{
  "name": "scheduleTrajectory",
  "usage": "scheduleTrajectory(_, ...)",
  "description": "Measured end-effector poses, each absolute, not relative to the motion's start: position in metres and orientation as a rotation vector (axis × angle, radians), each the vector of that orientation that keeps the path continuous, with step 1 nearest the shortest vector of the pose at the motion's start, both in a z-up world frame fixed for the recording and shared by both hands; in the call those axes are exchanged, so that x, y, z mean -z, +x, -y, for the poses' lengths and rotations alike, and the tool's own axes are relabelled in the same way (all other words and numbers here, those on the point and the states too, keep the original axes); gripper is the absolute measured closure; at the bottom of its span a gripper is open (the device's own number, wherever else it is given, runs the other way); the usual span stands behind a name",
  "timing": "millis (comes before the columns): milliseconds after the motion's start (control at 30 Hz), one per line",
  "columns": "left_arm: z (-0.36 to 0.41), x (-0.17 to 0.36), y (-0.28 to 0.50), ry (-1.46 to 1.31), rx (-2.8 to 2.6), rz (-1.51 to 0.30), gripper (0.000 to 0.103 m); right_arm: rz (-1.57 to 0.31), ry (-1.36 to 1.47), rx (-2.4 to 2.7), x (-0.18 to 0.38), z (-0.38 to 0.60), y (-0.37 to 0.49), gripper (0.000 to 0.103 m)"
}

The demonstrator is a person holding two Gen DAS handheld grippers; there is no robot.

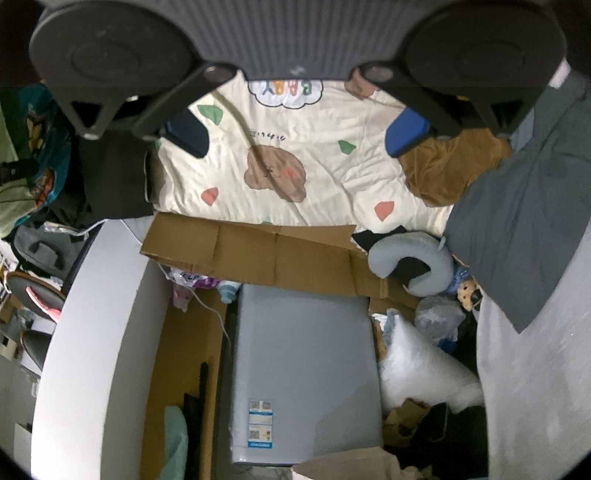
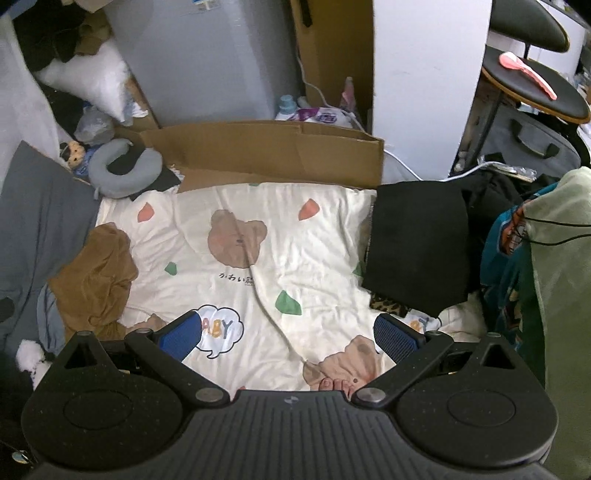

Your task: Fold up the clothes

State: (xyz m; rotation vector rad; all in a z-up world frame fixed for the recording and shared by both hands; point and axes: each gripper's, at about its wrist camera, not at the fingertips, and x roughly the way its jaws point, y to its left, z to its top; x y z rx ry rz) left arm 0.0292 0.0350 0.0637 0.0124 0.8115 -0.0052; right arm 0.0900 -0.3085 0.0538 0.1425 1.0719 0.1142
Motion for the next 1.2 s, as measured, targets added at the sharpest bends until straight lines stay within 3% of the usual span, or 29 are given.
scheduleTrajectory(1200, -0.008, 0.016, -0.003, -0.086, -0.100, -0.925, 0.000, -1.004, 0.075, -0.152, -0.004, 0.285, 0.030, 0.001)
